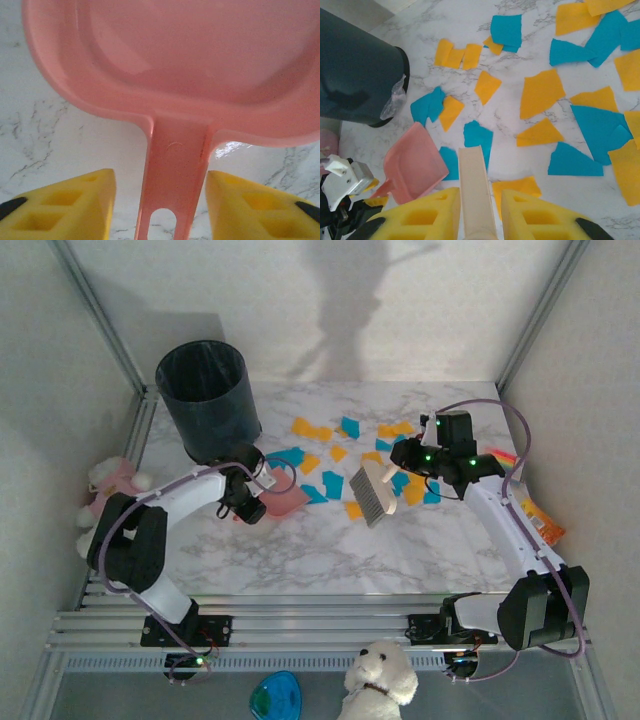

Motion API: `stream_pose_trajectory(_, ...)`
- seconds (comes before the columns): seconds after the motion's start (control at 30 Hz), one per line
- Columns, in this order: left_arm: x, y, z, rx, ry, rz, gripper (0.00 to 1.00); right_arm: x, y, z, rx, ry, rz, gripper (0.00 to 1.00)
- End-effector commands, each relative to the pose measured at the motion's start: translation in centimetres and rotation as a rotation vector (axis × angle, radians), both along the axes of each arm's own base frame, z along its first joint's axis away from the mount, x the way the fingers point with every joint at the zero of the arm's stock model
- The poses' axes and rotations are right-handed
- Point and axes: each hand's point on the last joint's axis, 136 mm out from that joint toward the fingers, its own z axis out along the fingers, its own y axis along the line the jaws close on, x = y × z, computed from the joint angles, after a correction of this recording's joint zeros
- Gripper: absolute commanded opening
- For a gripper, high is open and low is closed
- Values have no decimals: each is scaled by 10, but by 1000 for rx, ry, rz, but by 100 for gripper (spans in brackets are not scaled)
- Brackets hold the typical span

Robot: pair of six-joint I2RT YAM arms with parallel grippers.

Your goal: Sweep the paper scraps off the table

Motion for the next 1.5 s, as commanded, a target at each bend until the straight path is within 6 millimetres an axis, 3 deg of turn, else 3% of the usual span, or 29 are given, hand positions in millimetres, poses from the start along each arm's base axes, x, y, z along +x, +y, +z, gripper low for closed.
stream_pose_trajectory(0.0, -6, 7, -11, 33, 36, -4, 46, 4, -3, 11, -8, -26, -11, 0)
stream_pose_trajectory(0.33, -10, 3, -10, 14, 62, -20, 26, 2, -6, 7, -18, -16, -15, 0)
stream_pose_trajectory(0.67, -9, 1, 29, 30, -3, -17, 25, 2, -9, 10, -19, -25, -33, 0)
stream_pose_trajectory(0.9, -12, -39, 47, -24, -40, -170, 25, 3, -19, 12, -10, -35, -70, 0)
stream_pose_trajectory(1.3, -16, -111, 30, -47, 23, -416, 24, -9, -61, 21, -150, -68, -197, 0)
stream_pose_trajectory(1.47, -21, -132, 22, -29, 46, -501, 24, -14, -66, 21, -157, -66, -214, 0)
